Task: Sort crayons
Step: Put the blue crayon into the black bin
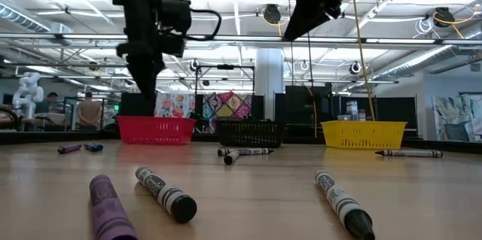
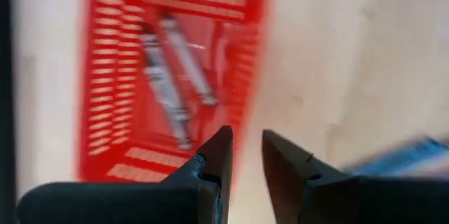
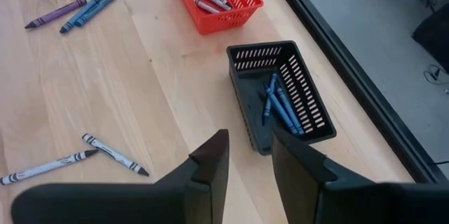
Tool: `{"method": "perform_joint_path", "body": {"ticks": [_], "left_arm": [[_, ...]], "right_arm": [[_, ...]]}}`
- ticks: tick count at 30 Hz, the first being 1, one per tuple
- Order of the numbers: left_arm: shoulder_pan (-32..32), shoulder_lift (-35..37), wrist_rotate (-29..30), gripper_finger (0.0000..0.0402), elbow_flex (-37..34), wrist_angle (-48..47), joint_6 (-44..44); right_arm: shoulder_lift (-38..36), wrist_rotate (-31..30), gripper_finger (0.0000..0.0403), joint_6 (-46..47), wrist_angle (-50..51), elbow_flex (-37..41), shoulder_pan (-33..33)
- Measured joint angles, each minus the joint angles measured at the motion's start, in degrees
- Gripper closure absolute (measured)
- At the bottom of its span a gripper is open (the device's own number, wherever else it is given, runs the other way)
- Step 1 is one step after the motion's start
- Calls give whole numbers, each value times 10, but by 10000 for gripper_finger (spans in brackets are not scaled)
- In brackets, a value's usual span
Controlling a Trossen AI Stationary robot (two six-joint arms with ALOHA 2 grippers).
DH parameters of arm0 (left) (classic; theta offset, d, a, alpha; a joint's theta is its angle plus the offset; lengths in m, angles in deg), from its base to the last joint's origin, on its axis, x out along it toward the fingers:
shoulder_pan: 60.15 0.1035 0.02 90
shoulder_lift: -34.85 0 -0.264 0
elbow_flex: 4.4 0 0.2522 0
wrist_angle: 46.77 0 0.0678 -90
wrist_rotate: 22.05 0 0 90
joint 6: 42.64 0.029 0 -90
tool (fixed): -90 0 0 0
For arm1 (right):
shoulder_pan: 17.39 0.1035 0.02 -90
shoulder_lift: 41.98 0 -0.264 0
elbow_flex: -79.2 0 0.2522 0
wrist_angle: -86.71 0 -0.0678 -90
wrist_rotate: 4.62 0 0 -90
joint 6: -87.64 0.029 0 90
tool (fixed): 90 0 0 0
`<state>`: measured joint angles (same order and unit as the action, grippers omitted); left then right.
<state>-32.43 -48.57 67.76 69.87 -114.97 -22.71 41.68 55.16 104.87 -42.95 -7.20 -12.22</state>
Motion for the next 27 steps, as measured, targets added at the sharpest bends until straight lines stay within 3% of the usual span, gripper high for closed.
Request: {"method": "perform_joint_path", "body": {"ticks": [6,15,27], "left_arm": [[-70,0,-22,326,0,-48,3],[-156,0,-27,326,-33,-43,14],[-177,0,-27,326,-115,31,31]], "right_arm": [[0,0,307,1,1,0,0],[0,0,307,11,1,0,0],[0,1,307,21,2,0,0]]}}
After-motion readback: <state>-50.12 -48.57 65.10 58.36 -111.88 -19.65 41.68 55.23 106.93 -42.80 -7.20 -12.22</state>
